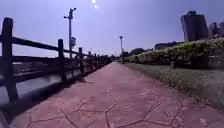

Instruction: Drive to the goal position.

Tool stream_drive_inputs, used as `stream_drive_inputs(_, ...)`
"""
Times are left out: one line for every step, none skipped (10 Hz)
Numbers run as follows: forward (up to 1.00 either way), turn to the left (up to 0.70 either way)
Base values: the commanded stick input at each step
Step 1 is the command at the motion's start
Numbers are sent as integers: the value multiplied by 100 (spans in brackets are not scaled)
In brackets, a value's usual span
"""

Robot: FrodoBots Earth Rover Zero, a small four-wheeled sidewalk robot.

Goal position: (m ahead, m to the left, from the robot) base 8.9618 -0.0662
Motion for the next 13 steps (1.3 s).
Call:
stream_drive_inputs(100, 1)
stream_drive_inputs(100, 1)
stream_drive_inputs(100, 1)
stream_drive_inputs(100, 1)
stream_drive_inputs(100, 1)
stream_drive_inputs(100, 1)
stream_drive_inputs(100, 1)
stream_drive_inputs(100, 1)
stream_drive_inputs(100, 1)
stream_drive_inputs(100, 1)
stream_drive_inputs(100, 1)
stream_drive_inputs(100, 1)
stream_drive_inputs(100, 1)
